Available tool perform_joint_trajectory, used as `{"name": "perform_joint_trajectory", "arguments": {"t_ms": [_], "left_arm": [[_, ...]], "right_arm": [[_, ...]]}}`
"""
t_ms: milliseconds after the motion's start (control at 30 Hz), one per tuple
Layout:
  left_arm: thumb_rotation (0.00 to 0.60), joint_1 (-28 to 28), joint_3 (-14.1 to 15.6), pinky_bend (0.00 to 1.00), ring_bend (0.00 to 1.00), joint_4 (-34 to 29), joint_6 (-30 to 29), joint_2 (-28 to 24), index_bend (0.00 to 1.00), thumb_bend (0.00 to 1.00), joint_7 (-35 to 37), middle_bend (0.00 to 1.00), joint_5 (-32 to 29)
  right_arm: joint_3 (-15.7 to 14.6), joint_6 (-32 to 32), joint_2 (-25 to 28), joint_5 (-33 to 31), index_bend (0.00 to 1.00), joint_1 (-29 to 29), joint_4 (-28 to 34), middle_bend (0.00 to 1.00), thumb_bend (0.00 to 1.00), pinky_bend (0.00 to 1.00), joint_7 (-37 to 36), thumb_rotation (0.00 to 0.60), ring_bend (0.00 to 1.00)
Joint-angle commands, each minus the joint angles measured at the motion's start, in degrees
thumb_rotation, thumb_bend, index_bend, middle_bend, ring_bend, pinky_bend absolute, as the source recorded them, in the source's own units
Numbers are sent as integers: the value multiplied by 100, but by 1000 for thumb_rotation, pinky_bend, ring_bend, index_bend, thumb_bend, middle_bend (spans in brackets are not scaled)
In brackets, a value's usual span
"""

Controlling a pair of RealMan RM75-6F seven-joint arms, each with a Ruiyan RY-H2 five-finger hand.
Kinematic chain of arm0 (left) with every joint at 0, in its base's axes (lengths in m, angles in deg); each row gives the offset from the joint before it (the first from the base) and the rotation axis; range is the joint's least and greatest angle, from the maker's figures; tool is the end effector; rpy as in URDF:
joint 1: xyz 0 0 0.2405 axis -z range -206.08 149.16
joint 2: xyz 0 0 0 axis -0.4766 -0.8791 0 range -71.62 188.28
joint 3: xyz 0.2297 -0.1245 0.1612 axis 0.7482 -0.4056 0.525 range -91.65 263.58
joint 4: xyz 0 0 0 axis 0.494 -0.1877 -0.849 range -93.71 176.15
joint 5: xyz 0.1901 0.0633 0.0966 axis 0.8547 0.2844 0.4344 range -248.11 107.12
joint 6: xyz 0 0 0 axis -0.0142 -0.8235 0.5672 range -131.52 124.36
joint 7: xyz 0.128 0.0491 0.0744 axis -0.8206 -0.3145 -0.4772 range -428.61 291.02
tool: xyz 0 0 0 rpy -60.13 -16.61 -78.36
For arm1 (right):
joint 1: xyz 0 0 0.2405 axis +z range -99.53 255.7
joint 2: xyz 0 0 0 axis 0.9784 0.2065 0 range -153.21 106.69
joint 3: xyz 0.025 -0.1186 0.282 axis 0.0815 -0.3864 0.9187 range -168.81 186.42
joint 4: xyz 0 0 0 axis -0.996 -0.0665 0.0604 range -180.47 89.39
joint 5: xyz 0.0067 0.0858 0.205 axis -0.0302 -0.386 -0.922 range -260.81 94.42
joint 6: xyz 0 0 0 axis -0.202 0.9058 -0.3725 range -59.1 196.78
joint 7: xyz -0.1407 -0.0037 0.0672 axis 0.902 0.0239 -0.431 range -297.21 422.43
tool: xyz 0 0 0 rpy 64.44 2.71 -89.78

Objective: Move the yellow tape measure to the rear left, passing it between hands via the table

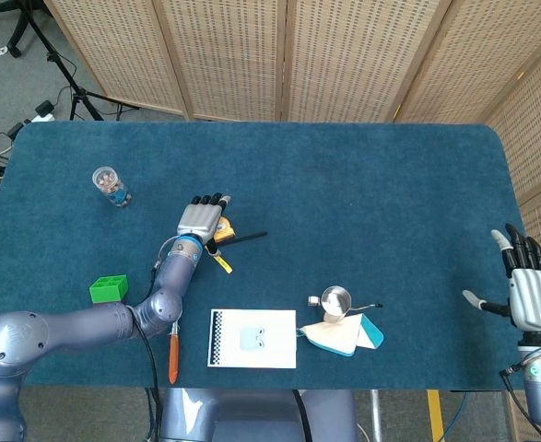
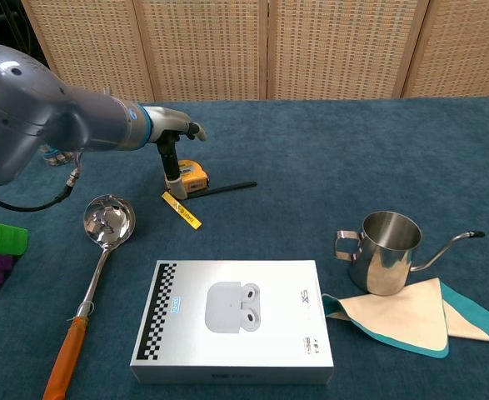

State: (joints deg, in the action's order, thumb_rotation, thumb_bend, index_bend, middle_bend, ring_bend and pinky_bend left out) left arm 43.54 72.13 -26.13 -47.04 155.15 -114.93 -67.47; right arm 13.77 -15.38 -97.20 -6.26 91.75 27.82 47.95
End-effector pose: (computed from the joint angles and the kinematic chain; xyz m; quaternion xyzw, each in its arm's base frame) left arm -0.0883 0.4976 -0.0806 -0.7158 -0.4826 -0.2111 0.4584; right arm -0.3964 -0.2709 0.1574 0.5335 -0.3958 0.4542 0.5936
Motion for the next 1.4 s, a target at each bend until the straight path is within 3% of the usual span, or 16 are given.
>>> {"name": "perform_joint_trajectory", "arguments": {"t_ms": [33, 200, 367, 633, 1067, 1400], "left_arm": [[600, 122, 13, 0, 0, 233, 59, 192, 76, 56, -91, 0, -140], [600, 217, 93, 2, 0, 507, 0, 421, 181, 95, -214, 0, -115], [600, 215, 182, 90, 16, 643, -144, 576, 304, 172, -294, 2, 28], [600, 167, 305, 237, 183, 893, -508, 798, 529, 264, -423, 162, 409], [600, -66, 357, 335, 288, 1251, -796, 1161, 633, 304, -386, 291, 1184], [600, -223, 298, 490, 482, 1415, -924, 1364, 802, 366, -414, 442, 1608]], "right_arm": [[31, 16, 8, 11, 78, -18, -15, 0, 105, 0, -35, 600, 0], [95, 49, 19, 18, 77, -50, -38, 0, 105, 0, -121, 600, 0], [148, 73, 18, 31, 77, -76, -56, 0, 105, 0, -155, 600, 0], [218, 104, 2, 55, 78, -108, -64, 0, 105, 0, -143, 600, 0], [298, 146, 0, 107, 77, -147, -54, 0, 105, 0, -149, 600, 0], [349, 138, -9, 162, 78, -180, -59, 0, 105, 0, -170, 600, 0]]}}
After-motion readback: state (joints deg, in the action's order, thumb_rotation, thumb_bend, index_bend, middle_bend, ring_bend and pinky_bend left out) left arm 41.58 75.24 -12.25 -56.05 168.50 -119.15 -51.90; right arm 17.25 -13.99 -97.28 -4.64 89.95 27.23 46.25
